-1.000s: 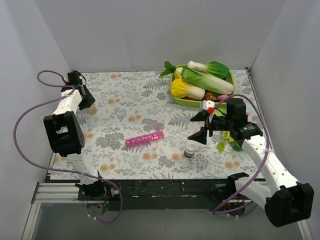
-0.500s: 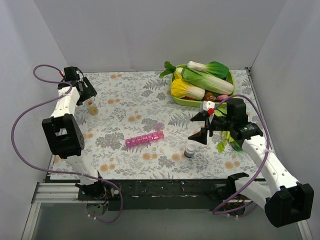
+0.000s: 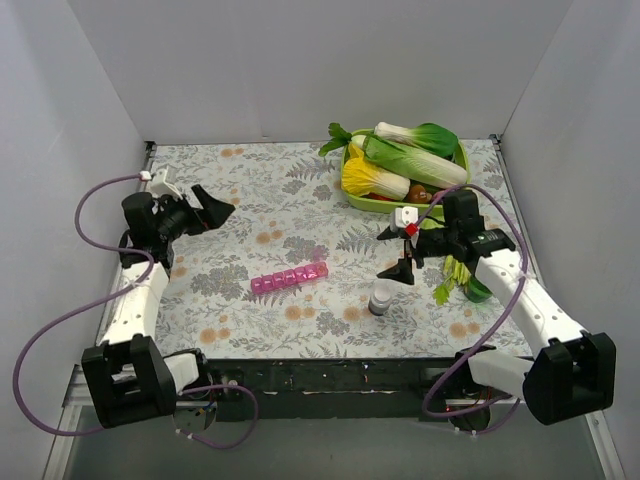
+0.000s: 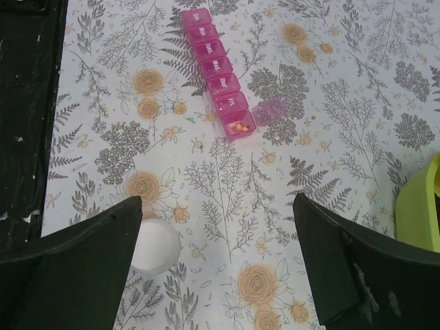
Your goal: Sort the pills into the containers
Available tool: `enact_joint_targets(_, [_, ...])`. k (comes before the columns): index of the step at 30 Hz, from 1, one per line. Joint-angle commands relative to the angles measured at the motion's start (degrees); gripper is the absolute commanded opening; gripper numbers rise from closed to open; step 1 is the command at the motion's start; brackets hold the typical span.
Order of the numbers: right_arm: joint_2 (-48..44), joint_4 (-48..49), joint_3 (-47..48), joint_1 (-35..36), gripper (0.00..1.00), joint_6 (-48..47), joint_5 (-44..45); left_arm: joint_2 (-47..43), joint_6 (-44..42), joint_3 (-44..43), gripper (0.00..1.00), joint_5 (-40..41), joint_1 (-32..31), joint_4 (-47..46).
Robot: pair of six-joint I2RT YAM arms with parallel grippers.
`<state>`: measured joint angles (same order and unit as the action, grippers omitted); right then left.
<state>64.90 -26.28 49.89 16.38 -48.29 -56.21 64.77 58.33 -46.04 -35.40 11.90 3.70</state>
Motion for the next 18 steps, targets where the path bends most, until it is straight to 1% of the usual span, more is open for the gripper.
enact_joint_targets(1, [4.6,-6.8,5.7,0.8,0.98,-11.2,-2.5,2.4,-1.1,5.7,0.98,-17.7,-4.0,-15.2])
enact_joint_targets(2, [7.4,-8.7,6.9,1.1,0.98,-11.3,-2.4,2.3,-4.2,5.4,0.98,-16.9,-8.1,-13.7])
enact_joint_targets(3, [8.7,-9.9,7.8,1.5,0.98,-11.4,-2.5,2.1,-8.9,4.9,0.98,-15.2,-10.6,-10.9])
enact_joint_targets(4, [11.4,-11.0,8.8,1.9,0.98,-11.5,-2.5,1.9,-17.9,4.4,0.98,-11.1,-14.0,-5.4])
enact_joint_targets(5, [12.5,-12.4,10.6,2.2,0.98,-11.4,-2.6,1.7,-22.9,4.6,0.98,-8.0,-19.0,-4.1])
enact_joint_targets(6, [13.6,-12.6,11.3,2.9,0.98,-11.2,-2.4,1.7,-26.9,4.9,0.98,-6.0,-21.3,-1.3])
enact_joint_targets(7, [15.2,-12.5,11.9,3.5,0.98,-10.7,-2.2,1.7,-34.0,5.7,0.98,-4.0,-23.4,0.8])
enact_joint_targets(8, [15.9,-12.0,12.6,3.9,0.98,-9.7,-1.5,1.4,-36.9,7.4,0.98,-0.3,-27.0,1.2])
enact_joint_targets(10, [17.5,-9.4,12.8,5.2,0.98,-5.9,-0.4,1.6,-42.7,9.6,0.98,1.8,-29.9,1.5])
enact_joint_targets(11, [17.9,-8.8,13.0,5.7,0.98,-5.1,0.6,1.9,-47.5,11.0,0.98,4.1,-32.5,1.5])
enact_joint_targets(14, [19.3,-7.6,13.2,7.1,0.98,-3.3,2.5,4.9,-53.6,11.2,0.98,7.4,-35.7,1.7])
enact_joint_targets(18, [20.2,-7.6,13.0,7.7,0.98,-2.4,2.9,9.0,-57.7,9.3,0.98,10.3,-36.9,1.6])
